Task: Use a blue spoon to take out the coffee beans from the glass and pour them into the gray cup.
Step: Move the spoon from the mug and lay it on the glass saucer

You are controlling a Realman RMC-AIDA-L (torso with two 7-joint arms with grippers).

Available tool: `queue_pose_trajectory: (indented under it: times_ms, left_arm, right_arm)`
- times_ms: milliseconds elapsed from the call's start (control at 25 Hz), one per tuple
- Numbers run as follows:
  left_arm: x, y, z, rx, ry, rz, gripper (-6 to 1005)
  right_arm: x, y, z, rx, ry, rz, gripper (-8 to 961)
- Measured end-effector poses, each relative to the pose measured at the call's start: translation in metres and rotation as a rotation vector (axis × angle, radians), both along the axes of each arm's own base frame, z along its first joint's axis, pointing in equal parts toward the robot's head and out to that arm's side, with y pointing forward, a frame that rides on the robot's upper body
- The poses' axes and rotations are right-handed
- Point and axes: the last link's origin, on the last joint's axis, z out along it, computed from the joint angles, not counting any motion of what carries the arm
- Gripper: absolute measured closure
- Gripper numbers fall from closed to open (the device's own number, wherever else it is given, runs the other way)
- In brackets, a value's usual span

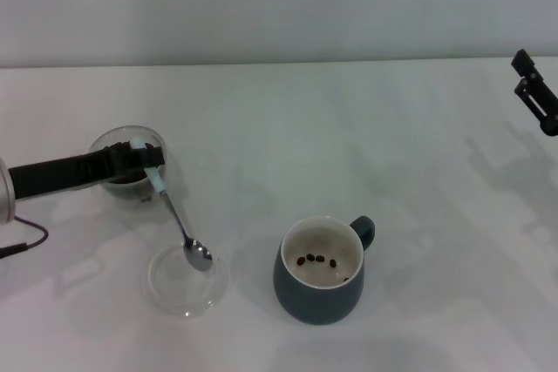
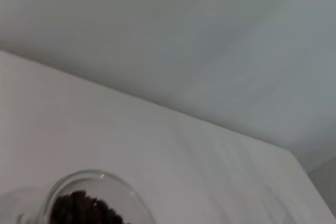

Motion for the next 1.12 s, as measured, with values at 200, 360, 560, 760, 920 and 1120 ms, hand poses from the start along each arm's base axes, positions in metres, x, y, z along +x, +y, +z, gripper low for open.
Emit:
queue_pose_trajectory:
  times_ms: [200,360,560,760,920,1120]
  left_arm:
    - [-0.008,-0.006,-0.001,-0.008,-0.004,0.028,871]
    - [-0.012,-0.009,-0.002,-0.009,-0.005,0.040,871]
    - [-0.019,-0.013,-0.003,-0.008,-0.007,0.064,872]
    - [-0.026,-0.014,-0.005,-0.002,-0.018,0.093,872]
    - [-0.027,-0.015,-0.005,0.001,-0.018,0.095,872]
    - [-0.027,-0.014,-0.010,-0.014,-0.022,0.098,870]
  right_arm:
    - [0.003,-0.001,0.002,0.010,0.003,-0.014,217]
    - [0.005,-0.001,0.004,0.019,0.006,-0.025,217]
    - [0.006,-0.002,0.005,0.026,0.008,-0.033,216]
    - [0.006,-0.001,0.005,0.028,0.010,-0.034,216]
    - [0.006,-0.001,0.005,0.028,0.010,-0.033,216]
    - [0.005,0.000,0.004,0.026,0.010,-0.030,216]
